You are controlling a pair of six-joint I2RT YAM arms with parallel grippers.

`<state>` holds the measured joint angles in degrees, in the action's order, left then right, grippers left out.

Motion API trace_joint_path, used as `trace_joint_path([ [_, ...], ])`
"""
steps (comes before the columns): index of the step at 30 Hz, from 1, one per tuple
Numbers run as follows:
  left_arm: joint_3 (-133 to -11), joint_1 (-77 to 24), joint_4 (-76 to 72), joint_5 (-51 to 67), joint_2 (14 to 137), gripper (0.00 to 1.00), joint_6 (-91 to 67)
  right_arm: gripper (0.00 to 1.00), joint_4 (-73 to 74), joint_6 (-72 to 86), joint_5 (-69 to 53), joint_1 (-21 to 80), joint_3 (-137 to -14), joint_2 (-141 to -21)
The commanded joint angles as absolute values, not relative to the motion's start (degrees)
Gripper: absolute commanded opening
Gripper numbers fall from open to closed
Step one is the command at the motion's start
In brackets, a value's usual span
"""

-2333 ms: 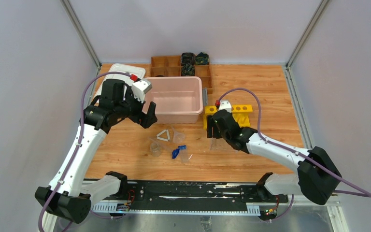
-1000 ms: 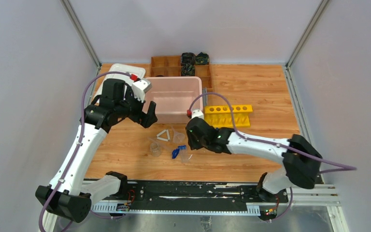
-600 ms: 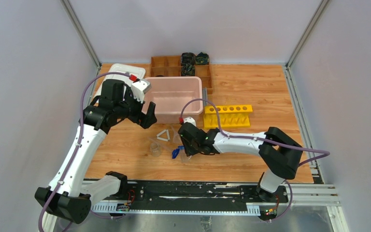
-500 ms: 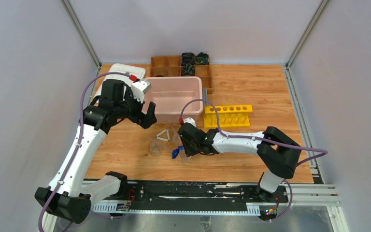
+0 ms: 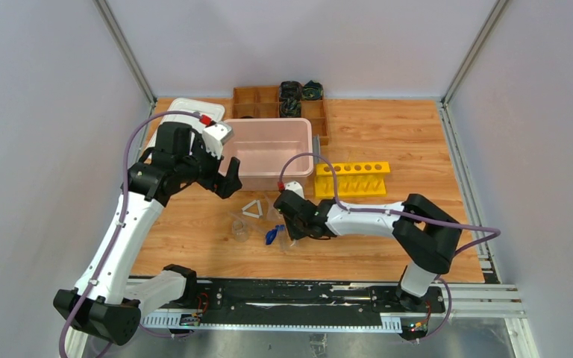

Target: Organize the chemistry lab equipment

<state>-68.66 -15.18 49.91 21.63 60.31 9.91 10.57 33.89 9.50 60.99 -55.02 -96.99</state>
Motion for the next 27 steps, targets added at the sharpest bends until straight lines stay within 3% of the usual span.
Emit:
trace_joint_path([
  [1, -71.29, -14.87, 50.12, 23.05, 59.07, 1.00, 10.72, 0.00, 14.95, 33.94, 13.37, 59.72, -55.59, -91.75],
  [13, -72.50, -14.86, 49.65, 31.51, 57.85, 1.00, 7.03, 0.00, 9.43, 34.09, 13.85, 59.43, -60.01, -73.57],
  [19, -69.58, -14.86, 46.10, 37.71, 55.72, 0.97, 2.81, 0.00, -5.62, 36.28, 17.12, 61.79, -61.87, -73.93],
  [27, -66.40, -14.86, 42.98, 44.87, 55.64, 0.83, -3.36, 0.00, -13.11, 37.53, 19.76, 65.53, -69.95, -80.16],
])
